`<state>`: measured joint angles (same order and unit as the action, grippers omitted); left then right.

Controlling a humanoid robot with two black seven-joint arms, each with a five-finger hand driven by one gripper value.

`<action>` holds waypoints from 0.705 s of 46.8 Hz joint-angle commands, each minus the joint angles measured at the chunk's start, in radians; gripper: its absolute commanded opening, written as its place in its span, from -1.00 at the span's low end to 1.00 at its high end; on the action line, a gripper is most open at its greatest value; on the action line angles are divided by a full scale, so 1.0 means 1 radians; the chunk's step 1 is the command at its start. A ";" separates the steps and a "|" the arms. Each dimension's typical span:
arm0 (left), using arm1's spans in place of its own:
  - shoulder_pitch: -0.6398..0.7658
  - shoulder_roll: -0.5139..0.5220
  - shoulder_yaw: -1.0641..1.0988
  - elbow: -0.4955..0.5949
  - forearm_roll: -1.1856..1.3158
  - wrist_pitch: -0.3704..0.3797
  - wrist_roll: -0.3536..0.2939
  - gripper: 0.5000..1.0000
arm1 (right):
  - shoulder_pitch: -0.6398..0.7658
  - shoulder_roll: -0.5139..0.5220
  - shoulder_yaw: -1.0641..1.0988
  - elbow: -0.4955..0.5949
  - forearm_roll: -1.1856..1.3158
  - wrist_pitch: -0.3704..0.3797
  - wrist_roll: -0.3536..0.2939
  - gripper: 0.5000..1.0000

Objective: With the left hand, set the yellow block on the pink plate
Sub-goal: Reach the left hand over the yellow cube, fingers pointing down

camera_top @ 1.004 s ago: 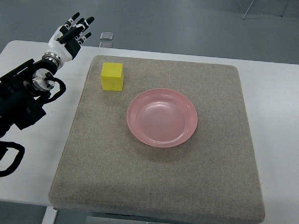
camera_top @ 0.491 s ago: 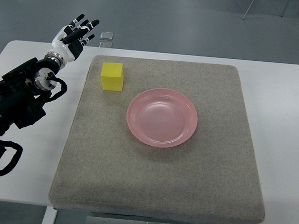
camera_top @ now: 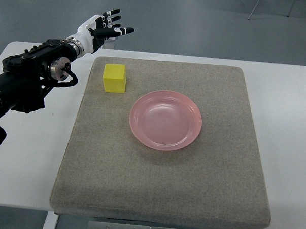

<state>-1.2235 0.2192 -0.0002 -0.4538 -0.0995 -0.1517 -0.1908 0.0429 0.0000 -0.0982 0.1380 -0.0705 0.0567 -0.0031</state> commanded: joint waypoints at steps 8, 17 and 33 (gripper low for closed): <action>-0.122 0.097 0.232 -0.158 0.024 0.029 0.051 0.93 | 0.000 0.000 0.000 0.000 0.000 0.000 0.000 0.69; -0.162 0.154 0.292 -0.235 0.230 0.023 0.051 0.93 | 0.000 0.000 0.000 0.000 0.000 0.000 0.000 0.69; -0.195 0.190 0.295 -0.296 0.665 0.001 0.047 0.93 | 0.000 0.000 0.000 0.000 0.000 0.000 0.000 0.69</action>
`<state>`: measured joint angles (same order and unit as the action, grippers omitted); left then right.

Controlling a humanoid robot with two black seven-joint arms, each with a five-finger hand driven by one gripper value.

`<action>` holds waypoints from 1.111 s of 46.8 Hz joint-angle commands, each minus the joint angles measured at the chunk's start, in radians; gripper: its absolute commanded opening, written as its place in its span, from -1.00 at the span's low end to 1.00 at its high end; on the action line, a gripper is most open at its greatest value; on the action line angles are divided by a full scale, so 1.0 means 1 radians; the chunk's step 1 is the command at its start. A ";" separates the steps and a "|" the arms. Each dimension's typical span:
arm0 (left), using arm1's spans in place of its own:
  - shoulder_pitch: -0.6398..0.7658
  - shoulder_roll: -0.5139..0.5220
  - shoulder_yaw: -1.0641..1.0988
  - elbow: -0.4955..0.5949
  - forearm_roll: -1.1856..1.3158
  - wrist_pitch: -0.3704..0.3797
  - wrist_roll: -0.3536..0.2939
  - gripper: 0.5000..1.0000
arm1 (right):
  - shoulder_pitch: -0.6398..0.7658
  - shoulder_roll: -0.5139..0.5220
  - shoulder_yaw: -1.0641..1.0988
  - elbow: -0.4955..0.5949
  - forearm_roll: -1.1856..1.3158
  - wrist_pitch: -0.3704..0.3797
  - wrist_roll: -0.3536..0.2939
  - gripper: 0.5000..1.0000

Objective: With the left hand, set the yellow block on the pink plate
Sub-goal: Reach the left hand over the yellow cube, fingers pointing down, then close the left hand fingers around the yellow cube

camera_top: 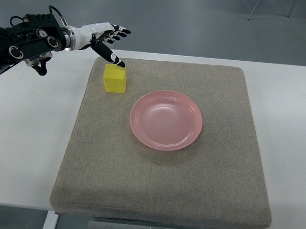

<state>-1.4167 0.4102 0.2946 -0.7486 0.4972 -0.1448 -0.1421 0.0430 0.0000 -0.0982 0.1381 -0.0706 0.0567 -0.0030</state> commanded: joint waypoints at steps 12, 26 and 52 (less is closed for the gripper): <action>-0.004 -0.001 0.000 -0.041 0.242 -0.018 -0.014 0.93 | 0.000 0.000 0.000 0.000 0.000 0.000 0.000 0.69; -0.001 -0.001 0.020 -0.055 0.337 -0.021 -0.034 0.93 | 0.000 0.000 0.000 0.000 0.000 0.000 0.000 0.69; 0.030 -0.010 0.035 -0.028 0.403 -0.004 -0.076 0.96 | 0.000 0.000 0.000 0.000 0.000 0.000 0.000 0.69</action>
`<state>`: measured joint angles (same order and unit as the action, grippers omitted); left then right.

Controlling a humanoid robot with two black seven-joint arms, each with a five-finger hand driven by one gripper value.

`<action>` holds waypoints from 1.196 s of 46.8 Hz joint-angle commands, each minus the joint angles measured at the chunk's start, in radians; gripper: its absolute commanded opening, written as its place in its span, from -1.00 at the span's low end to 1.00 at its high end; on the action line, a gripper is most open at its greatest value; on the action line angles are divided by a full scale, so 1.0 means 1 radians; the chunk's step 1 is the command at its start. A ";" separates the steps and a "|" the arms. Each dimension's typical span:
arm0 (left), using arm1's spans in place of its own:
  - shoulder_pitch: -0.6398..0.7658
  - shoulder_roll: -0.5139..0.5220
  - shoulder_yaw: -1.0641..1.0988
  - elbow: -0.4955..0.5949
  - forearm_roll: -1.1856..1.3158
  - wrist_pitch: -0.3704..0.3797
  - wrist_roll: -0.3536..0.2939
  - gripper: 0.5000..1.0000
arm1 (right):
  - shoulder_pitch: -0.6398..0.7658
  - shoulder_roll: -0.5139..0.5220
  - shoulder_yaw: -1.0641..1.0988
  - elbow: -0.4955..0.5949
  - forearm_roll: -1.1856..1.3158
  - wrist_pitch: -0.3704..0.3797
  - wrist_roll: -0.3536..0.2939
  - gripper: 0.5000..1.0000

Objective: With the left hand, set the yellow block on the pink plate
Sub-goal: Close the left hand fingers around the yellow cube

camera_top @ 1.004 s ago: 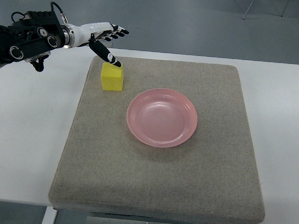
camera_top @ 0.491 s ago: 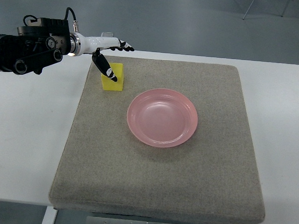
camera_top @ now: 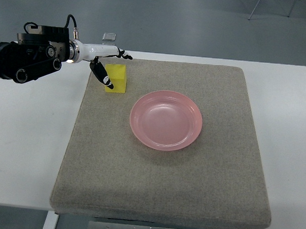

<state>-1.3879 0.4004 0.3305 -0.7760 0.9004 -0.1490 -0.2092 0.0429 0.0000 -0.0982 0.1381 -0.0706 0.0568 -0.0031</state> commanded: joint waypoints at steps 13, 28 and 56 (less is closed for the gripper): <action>0.018 0.000 0.001 0.017 0.002 0.000 -0.010 0.89 | 0.000 0.000 0.000 0.000 0.000 0.000 0.000 0.69; 0.035 -0.009 -0.001 0.057 0.000 0.000 -0.010 0.55 | 0.000 0.000 0.000 0.000 0.000 0.000 0.000 0.69; 0.044 -0.031 -0.008 0.081 -0.002 0.000 -0.010 -0.66 | 0.000 0.000 0.000 0.000 0.000 0.000 0.000 0.69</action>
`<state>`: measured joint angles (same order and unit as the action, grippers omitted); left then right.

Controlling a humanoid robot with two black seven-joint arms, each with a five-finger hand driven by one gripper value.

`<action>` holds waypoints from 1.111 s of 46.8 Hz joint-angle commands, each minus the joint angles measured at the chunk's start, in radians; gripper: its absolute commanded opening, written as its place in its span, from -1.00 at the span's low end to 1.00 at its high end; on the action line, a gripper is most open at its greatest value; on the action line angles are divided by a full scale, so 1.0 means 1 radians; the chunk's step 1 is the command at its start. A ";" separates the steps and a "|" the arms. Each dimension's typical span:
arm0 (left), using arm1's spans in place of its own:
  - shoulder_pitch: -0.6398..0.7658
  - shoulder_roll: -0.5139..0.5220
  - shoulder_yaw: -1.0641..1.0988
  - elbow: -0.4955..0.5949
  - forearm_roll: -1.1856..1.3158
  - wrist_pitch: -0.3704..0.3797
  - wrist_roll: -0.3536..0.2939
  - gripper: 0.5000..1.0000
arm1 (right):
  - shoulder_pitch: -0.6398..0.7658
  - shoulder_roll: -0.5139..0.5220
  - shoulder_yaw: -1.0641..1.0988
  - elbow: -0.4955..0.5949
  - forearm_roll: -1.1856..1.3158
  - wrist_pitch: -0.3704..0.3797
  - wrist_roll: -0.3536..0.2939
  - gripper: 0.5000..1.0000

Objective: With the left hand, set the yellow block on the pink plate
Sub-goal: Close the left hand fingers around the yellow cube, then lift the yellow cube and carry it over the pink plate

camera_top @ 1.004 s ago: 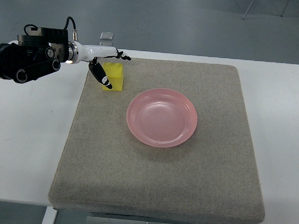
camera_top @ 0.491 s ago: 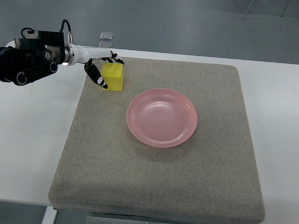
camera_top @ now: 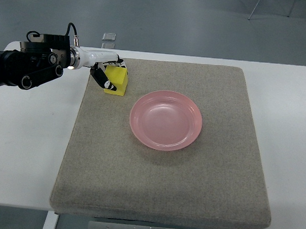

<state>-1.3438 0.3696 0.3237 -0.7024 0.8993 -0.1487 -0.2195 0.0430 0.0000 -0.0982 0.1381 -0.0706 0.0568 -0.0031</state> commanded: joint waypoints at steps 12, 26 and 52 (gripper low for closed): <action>-0.008 -0.008 -0.012 0.050 -0.016 0.000 -0.001 -0.67 | 0.000 0.000 0.000 0.000 0.000 0.000 0.000 0.69; -0.028 -0.017 -0.017 0.026 -0.019 0.004 -0.011 -0.66 | 0.000 0.000 0.000 0.000 0.000 0.000 0.000 0.69; -0.127 0.083 -0.080 -0.399 0.001 0.095 -0.037 -0.62 | 0.000 0.000 0.000 0.000 0.000 0.000 0.000 0.69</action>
<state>-1.4693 0.4490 0.2489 -1.0507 0.8980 -0.0528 -0.2568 0.0428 0.0000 -0.0982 0.1380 -0.0705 0.0568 -0.0032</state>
